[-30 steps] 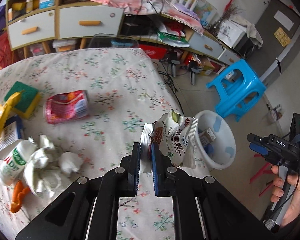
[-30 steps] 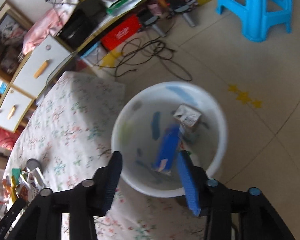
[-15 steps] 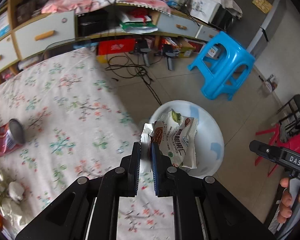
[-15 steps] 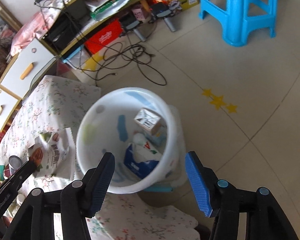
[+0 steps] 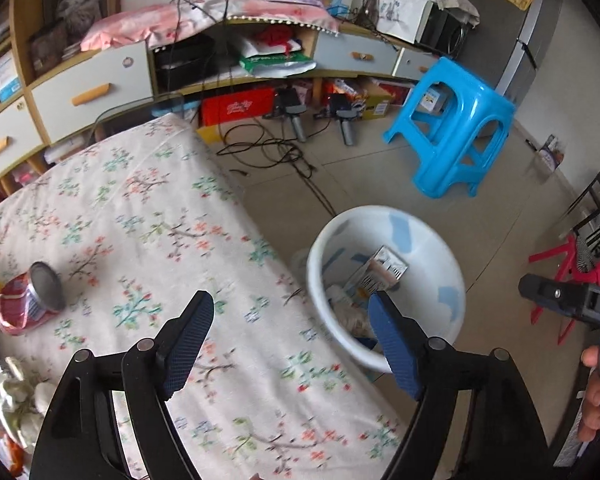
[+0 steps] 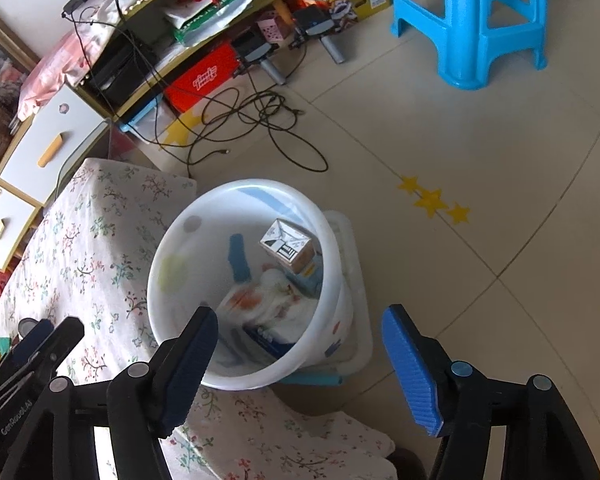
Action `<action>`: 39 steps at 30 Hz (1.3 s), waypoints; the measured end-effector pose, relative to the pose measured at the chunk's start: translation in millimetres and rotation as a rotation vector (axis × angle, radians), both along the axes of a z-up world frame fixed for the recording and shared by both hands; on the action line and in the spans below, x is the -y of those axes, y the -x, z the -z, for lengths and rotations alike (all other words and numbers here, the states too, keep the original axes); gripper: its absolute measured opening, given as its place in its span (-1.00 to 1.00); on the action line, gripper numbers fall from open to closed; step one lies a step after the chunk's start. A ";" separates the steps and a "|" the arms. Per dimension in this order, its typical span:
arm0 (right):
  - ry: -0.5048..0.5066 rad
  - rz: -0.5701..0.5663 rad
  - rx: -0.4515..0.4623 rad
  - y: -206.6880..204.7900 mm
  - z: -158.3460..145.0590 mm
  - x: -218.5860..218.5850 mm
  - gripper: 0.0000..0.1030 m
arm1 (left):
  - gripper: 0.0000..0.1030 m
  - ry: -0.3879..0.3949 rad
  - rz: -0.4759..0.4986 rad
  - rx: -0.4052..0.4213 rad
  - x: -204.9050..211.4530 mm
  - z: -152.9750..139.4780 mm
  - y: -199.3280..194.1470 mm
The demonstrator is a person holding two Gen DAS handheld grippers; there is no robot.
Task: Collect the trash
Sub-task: 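Drop the blue tissue box into the bin while the left gripper drops the snack wrapper in, then return both grippers to the table toward the crumpled tissues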
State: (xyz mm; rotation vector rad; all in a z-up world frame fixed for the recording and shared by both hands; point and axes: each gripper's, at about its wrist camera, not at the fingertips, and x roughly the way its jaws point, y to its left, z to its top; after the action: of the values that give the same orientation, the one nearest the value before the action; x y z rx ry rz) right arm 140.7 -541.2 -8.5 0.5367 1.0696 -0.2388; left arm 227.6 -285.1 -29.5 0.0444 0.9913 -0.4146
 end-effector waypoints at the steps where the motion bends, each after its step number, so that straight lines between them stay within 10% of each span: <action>1: 0.001 -0.002 -0.001 -0.9 0.1 -1.5 0.42 | 0.63 -0.003 -0.005 -0.001 -5.6 -0.7 1.4; 14: 0.014 -0.049 0.005 -19.0 -5.3 -43.3 0.58 | 0.91 -0.056 -0.072 -0.040 -103.2 -2.1 29.5; 39: 0.070 -0.278 -0.050 -58.4 10.4 -174.5 0.62 | 0.68 -0.041 -0.157 -0.248 -256.1 27.8 31.7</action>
State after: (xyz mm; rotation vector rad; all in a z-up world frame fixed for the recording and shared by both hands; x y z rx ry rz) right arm 199.1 -366.8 -18.9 0.3155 1.1664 -0.0449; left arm 195.9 -29.0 -57.3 -0.0485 1.2385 -0.2594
